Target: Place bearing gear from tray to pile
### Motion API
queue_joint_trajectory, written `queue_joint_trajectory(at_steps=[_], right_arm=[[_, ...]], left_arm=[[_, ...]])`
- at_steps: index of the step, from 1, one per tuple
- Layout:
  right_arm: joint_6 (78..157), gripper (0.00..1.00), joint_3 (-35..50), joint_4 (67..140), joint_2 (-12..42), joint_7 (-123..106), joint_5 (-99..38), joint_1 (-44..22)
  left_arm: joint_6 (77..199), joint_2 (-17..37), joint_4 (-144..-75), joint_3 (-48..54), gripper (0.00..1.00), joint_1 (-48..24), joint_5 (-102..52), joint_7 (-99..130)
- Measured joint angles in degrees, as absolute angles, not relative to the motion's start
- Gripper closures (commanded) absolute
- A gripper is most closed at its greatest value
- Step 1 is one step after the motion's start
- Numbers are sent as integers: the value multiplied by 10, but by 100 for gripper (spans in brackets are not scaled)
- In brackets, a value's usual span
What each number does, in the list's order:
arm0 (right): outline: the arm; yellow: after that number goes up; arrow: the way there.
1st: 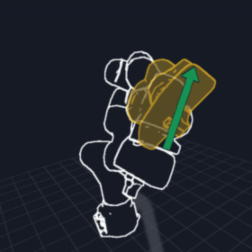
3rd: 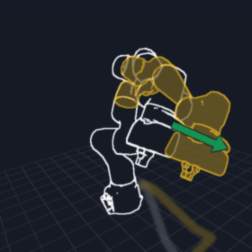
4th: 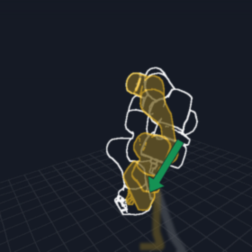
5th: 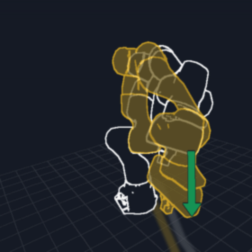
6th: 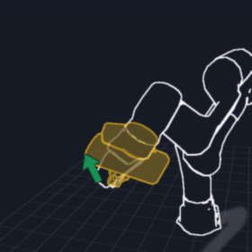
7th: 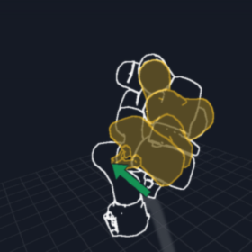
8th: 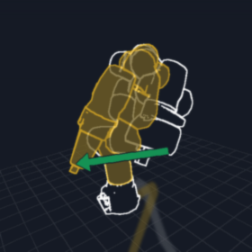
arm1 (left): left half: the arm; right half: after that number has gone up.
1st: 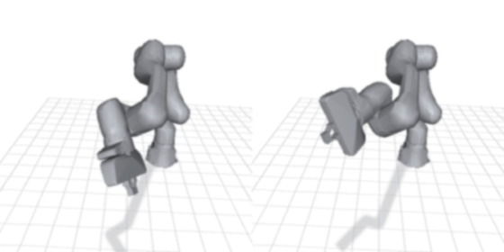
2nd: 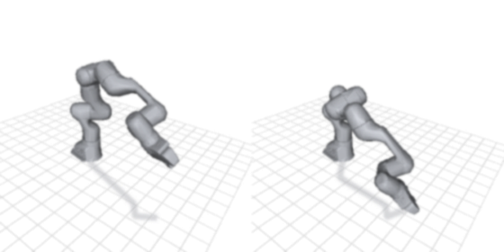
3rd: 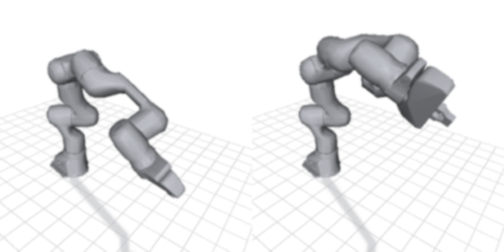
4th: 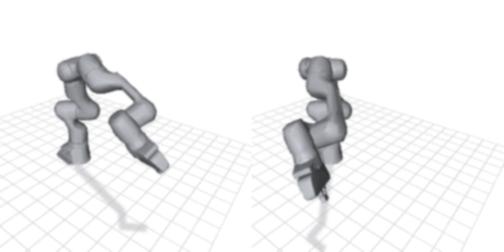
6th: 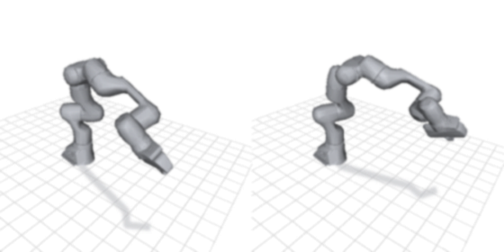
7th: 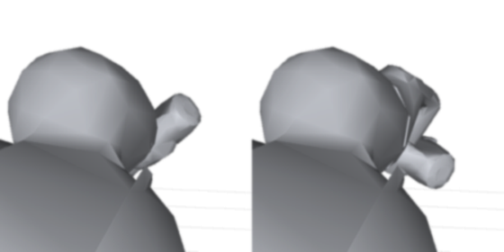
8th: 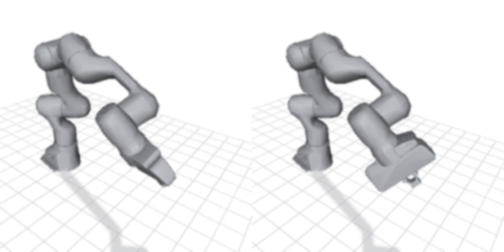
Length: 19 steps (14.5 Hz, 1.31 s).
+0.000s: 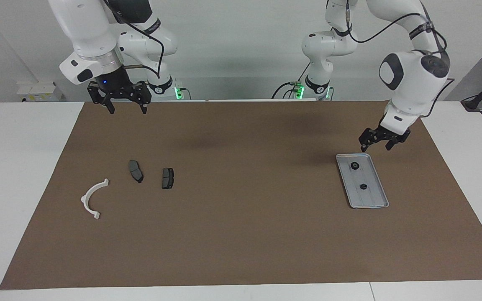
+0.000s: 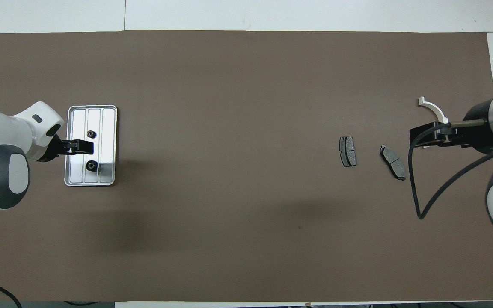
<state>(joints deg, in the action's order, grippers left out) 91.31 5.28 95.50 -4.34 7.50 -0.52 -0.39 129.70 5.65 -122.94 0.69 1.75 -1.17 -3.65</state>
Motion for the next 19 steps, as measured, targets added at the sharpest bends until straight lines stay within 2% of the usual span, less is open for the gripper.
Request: queue_joint_trajectory(at_steps=[9,17,18,19], right_arm=[[912,0,53,954,-49,63,-5,-4],[912,0,53,959,-49,52,-5,-4],[915,0,53,965,-49,52,-5,-4],[930,0,53,974,-49,52,-5,-4]], left_arm=[[1325,65,-1279,8,0,24,-12,-45],[1357,75,-1296,13,0,23,-12,-46],[1362,79,-1296,14,2,23,-12,-46],[1365,82,-1298,14,10,23,-12,-46]])
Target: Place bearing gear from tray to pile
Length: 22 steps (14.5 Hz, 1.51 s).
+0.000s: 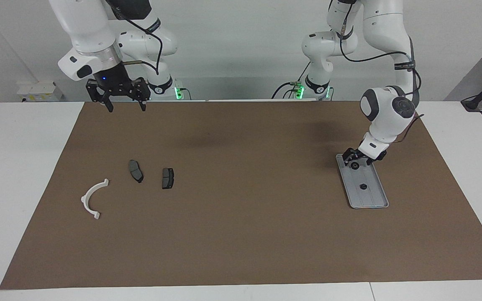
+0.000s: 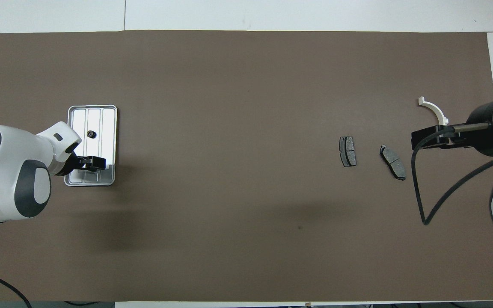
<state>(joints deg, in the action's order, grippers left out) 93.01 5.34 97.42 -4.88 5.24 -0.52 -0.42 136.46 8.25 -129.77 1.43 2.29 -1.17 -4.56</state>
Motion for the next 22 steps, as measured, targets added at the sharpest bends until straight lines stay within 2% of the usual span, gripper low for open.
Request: queue_joint_trajectory(at_steps=[1,4,8,12,16,19,22], right_arm=[[954,0,53,988,-48,52,-5,-4],[1020,0,53,1036,-43,52,-5,-4],[1089,0,52,1078,-17,52,-5,-4],[1139,0,52,1084,26,55,-5,-3],[1154,0,51,1084,45,56,-5,-3],[1154,0,51,1083,45,56,-5,-3],[1154,0,51,1083,45,56,-5,-1]], left_arm=[[1366,84,-1299,14,25,23,-12,-46],[1367,84,-1301,14,100,23,-12,-45],[1370,78,-1299,15,100,22,-12,-43],[1366,79,-1290,15,100,21,-12,-42],[1268,76,-1203,18,100,7,-23,-6],[1232,69,-1153,21,100,-76,-26,154],[1253,68,-1159,26,100,-213,-10,372]])
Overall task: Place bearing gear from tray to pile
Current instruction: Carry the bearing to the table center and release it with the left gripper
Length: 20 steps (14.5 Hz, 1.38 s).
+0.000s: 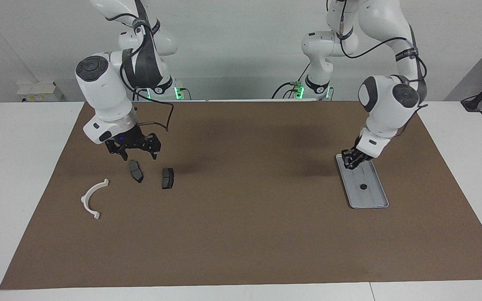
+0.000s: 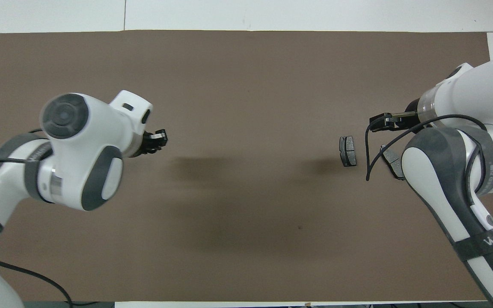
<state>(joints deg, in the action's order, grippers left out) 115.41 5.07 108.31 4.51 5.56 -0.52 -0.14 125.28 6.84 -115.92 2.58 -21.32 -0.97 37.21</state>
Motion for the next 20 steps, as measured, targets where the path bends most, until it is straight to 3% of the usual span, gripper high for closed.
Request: queue_joint_trajectory(at_steps=[4,8,12,14,20], right_arm=[[1154,0,50,1083,45,56,-5,5],[1154,0,50,1083,45,56,-5,5],[1154,0,50,1083,45,56,-5,5],[1154,0,50,1083,45,56,-5,6],[1154,0,50,1083,45,58,-6,5]], left_arm=[[1300,100,-1171,27,100,-324,32,564],[1359,162,-1174,25,100,-341,39,608],[1371,173,-1173,23,100,-341,39,611],[1373,173,-1173,22,1,-341,39,611],[1371,159,-1157,8,0,-329,43,558]])
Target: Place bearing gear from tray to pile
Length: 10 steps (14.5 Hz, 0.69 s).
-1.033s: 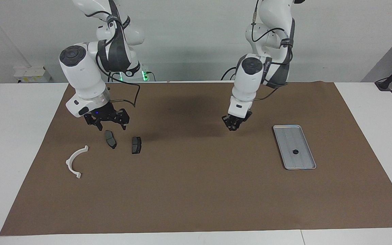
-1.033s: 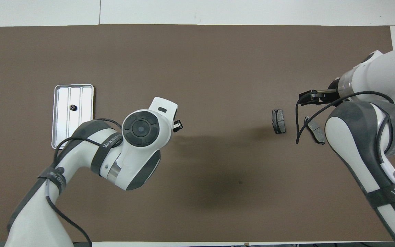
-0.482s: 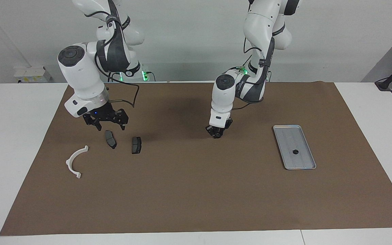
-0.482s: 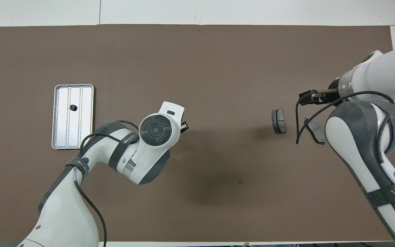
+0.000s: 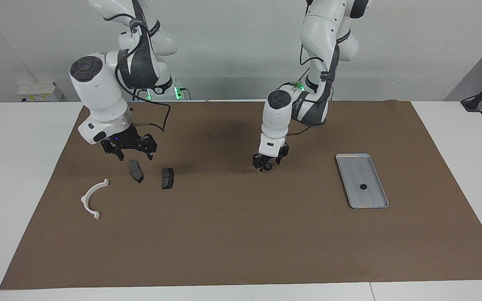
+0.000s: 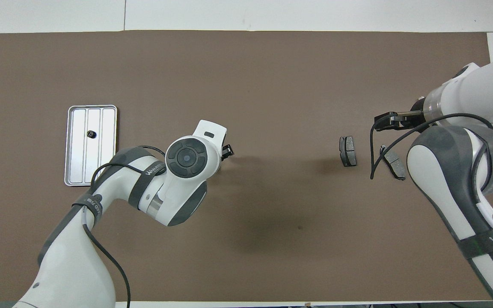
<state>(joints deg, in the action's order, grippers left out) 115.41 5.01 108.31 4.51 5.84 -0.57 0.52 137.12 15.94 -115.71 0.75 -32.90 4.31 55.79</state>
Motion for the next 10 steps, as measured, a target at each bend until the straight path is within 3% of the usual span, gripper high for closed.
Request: queue_joint_trajectory(at_steps=[5,10], right_arm=[[1154,0,55,1081,45,216,-8,-70],[1159,0,58,1068,58,419,-8,-185]], left_arm=[[1268,98,-1118,0,0,-180,43,289],[1262,94,-1108,-1,0,-47,-5,54]])
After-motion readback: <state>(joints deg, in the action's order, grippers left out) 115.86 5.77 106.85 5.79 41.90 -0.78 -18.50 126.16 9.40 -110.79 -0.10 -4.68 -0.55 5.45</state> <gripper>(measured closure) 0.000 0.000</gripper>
